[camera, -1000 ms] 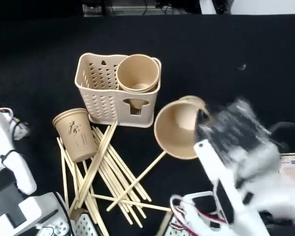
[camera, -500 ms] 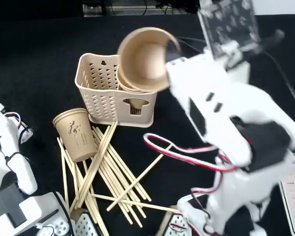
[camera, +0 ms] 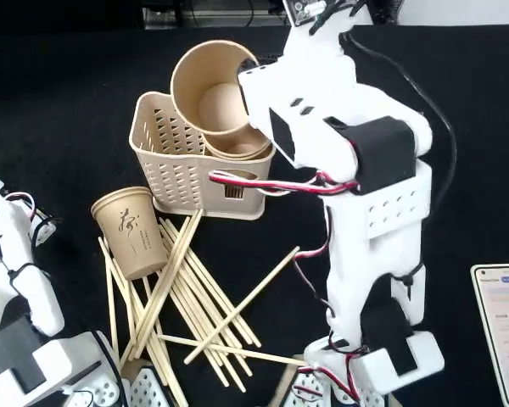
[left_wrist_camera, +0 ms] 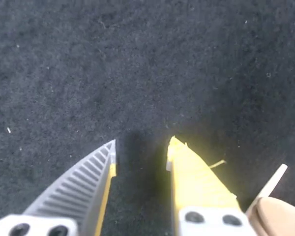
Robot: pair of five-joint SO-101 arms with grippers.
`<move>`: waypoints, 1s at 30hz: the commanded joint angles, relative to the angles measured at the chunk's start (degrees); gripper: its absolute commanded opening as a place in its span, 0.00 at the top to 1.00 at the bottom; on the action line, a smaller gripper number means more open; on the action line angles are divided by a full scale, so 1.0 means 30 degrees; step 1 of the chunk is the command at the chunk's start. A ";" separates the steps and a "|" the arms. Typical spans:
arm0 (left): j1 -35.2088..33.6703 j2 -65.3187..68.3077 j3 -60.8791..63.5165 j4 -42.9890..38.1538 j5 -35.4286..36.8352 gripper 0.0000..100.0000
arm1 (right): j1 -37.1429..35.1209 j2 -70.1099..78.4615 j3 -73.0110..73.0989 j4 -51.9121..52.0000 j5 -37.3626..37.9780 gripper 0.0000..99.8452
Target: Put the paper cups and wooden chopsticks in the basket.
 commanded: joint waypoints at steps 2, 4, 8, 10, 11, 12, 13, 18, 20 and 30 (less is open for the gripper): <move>0.0278 -0.0264 -0.0073 -0.0117 0.0264 0.83 | 0.0410 0.0396 -0.0718 0.0293 -0.0117 0.99; 0.0278 -0.0293 -0.0073 -0.0088 0.0264 0.83 | 0.0703 0.0689 -0.0718 0.0293 0.0088 0.99; 0.0190 -0.0293 -0.0073 -0.0088 0.0264 0.83 | 0.1289 0.1304 -0.0718 0.0322 0.0234 0.99; 0.0190 -0.0322 -0.0073 -0.0088 0.0264 0.83 | 0.1612 0.1538 -0.0747 0.0557 0.0205 0.99; 0.0190 -0.0322 -0.0073 -0.0088 0.0264 0.83 | 0.1641 0.1597 -0.0747 0.0674 0.0234 0.98; 0.0220 -0.0322 -0.0073 -0.0088 0.0264 0.83 | 0.1641 0.1597 -0.0747 0.0996 0.0234 0.96; 0.0249 -0.0322 -0.0073 -0.0088 0.0264 0.83 | 0.1612 0.1568 -0.0835 0.1289 0.0117 0.92; 0.0278 -0.0322 -0.0073 -0.0088 0.0264 0.83 | 0.1114 0.0630 -0.1773 0.1641 0.0234 0.72; 0.0278 -0.0293 -0.0073 -0.0088 0.0234 0.83 | 0.1143 -0.0190 -0.2388 0.1641 0.0234 0.72; 0.0308 -0.0322 -0.0103 -0.0088 0.0117 0.82 | 0.1289 -0.3853 -0.2418 0.4161 0.0264 0.79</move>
